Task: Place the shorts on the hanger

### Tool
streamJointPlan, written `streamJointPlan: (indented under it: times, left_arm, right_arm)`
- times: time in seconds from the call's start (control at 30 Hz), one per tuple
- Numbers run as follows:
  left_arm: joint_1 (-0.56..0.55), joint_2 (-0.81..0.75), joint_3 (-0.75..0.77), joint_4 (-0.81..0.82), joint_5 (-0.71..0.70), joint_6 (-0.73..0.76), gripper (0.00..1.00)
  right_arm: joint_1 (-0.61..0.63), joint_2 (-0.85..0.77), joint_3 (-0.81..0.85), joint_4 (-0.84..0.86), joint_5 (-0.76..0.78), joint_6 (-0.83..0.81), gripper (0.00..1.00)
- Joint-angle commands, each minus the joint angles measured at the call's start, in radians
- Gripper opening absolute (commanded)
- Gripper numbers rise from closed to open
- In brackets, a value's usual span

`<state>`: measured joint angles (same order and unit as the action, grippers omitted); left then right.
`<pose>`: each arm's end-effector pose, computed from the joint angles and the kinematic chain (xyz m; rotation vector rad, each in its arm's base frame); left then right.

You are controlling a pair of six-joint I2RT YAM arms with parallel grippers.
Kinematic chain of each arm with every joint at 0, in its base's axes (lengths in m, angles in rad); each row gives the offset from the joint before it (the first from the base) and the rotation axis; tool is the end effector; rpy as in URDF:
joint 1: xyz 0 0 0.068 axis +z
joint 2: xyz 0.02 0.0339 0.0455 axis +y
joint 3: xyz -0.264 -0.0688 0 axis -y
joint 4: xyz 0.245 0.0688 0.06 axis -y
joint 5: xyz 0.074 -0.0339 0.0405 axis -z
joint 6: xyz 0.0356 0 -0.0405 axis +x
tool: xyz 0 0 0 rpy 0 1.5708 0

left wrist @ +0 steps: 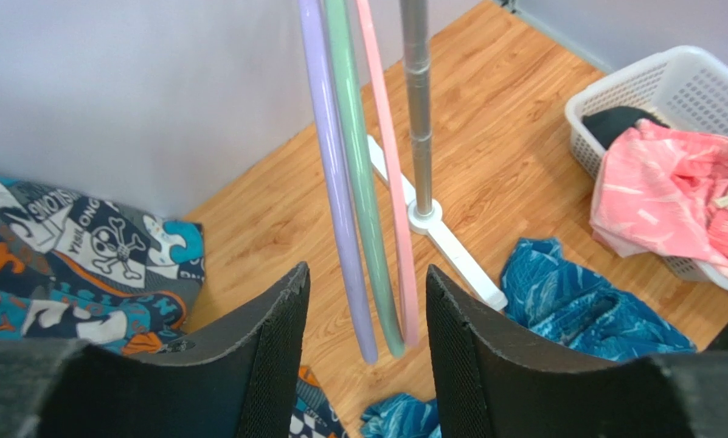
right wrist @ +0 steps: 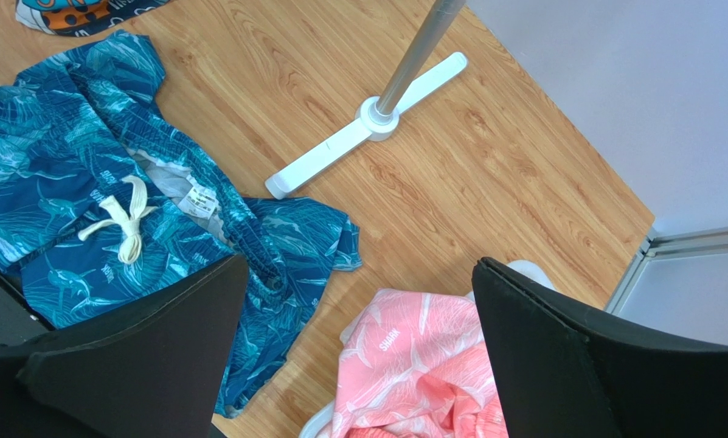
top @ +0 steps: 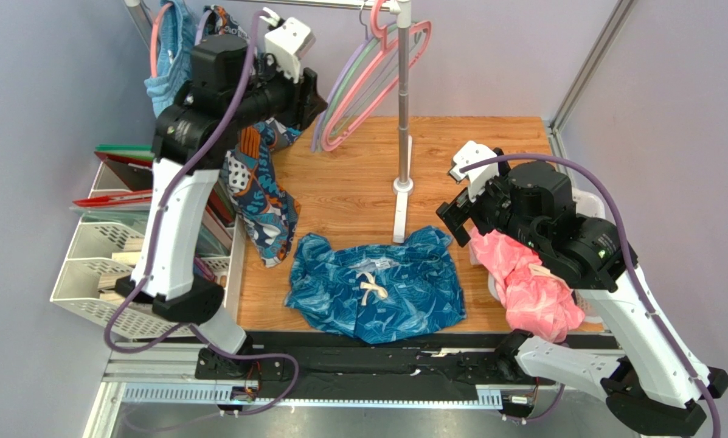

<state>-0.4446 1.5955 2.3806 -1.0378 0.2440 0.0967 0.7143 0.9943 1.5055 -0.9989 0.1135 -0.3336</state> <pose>0.2333 -0.1207 0.5659 0.6577 1.7194 -0.4670 0.1213 0.0998 0.4558 -0.9678 1.8153 0.1193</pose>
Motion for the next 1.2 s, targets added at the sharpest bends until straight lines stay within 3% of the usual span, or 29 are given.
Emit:
streamJointPlan:
  times: [0.0, 0.3, 1.17]
  left_arm:
    - [0.015, 0.043, 0.037, 0.071, 0.023, 0.018, 0.52]
    - [0.021, 0.095, 0.0, 0.157, 0.005, -0.009, 0.44]
    - [0.055, 0.149, -0.096, 0.249, -0.015, -0.005, 0.38]
  right_arm:
    - [-0.006, -0.01, 0.029, 0.014, -0.018, 0.039, 1.0]
    - [-0.006, -0.011, 0.009, 0.023, -0.031, 0.044, 1.0]
    - [-0.007, -0.042, -0.021, 0.013, -0.029, 0.045, 1.0]
